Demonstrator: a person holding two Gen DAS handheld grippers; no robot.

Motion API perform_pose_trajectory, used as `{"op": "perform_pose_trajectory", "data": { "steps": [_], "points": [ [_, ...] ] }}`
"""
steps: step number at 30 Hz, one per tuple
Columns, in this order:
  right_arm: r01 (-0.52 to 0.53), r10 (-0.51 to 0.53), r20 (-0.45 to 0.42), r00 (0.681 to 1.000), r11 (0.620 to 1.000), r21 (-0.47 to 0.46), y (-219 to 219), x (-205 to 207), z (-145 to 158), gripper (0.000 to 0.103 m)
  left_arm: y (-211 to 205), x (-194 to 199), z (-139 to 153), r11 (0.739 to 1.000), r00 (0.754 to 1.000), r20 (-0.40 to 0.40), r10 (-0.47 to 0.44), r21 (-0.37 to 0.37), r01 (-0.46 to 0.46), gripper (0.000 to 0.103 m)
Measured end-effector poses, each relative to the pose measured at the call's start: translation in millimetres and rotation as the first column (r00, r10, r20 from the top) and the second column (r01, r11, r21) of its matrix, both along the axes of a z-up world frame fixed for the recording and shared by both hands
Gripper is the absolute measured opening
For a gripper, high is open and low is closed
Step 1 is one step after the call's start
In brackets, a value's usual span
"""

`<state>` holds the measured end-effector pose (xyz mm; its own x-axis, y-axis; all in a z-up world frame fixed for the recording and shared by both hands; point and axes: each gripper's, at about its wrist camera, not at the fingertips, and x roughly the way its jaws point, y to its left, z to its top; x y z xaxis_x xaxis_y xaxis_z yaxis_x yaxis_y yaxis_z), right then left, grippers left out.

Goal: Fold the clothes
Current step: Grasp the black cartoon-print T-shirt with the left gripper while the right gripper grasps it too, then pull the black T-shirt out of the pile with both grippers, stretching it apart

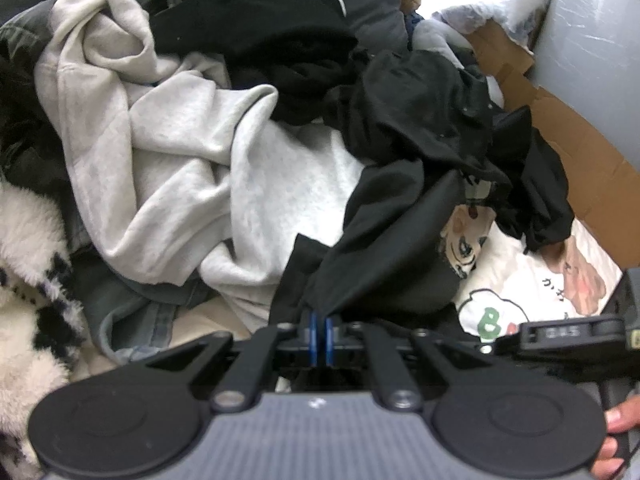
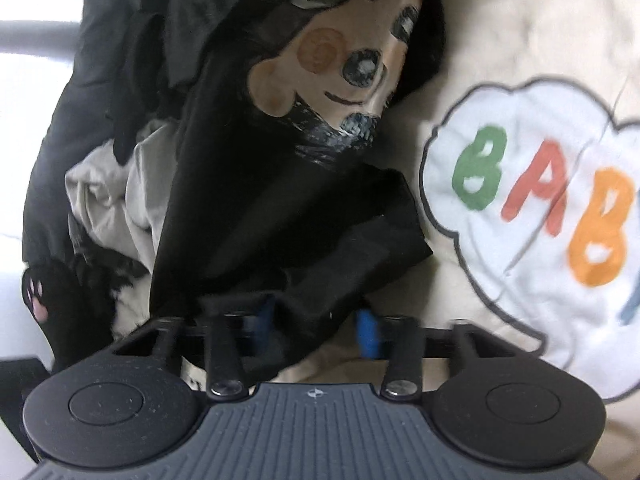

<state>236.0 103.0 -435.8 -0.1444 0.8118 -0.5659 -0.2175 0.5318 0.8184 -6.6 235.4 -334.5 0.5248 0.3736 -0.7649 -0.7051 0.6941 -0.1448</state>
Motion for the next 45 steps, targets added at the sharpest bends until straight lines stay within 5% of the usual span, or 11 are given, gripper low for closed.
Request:
{"op": "perform_pose_trajectory", "data": {
  "steps": [1, 8, 17, 26, 35, 45],
  "points": [
    [0.017, -0.017, -0.002, 1.000, 1.000, -0.001, -1.6, 0.6, -1.6, 0.001, -0.1, 0.3, 0.4, 1.000, 1.000, 0.000, -0.002, -0.003, 0.002, 0.004],
    [0.026, -0.025, 0.081, 0.996, 1.000, -0.012, -14.9, 3.5, 15.5, 0.000, -13.0, 10.0, -1.0, 0.999, 0.999, -0.036, -0.041, 0.011, 0.042, 0.015],
    [0.005, 0.017, 0.184, 0.983, 0.993, -0.115, -50.0, 11.0, 41.2, 0.000, -30.3, 31.8, 4.8, 0.995, 0.996, -0.026, -0.087, 0.045, 0.088, 0.055],
    [0.008, 0.057, 0.288, 0.956, 0.976, -0.219, -100.4, 26.3, 70.2, 0.000, -41.0, 53.2, 6.2, 0.991, 0.992, -0.006, -0.127, 0.047, 0.127, 0.060],
    [0.079, 0.083, 0.384, 0.920, 0.919, -0.387, -151.6, 58.4, 99.4, 0.000, -44.3, 66.9, 3.3, 0.988, 0.990, -0.019, -0.142, 0.063, 0.143, 0.063],
    [0.125, 0.107, 0.436, 0.894, 0.874, -0.471, -216.7, 82.1, 123.3, 0.000, -49.5, 82.4, 2.0, 0.982, 0.984, -0.015, -0.177, 0.070, 0.178, 0.067]
  ]
}}
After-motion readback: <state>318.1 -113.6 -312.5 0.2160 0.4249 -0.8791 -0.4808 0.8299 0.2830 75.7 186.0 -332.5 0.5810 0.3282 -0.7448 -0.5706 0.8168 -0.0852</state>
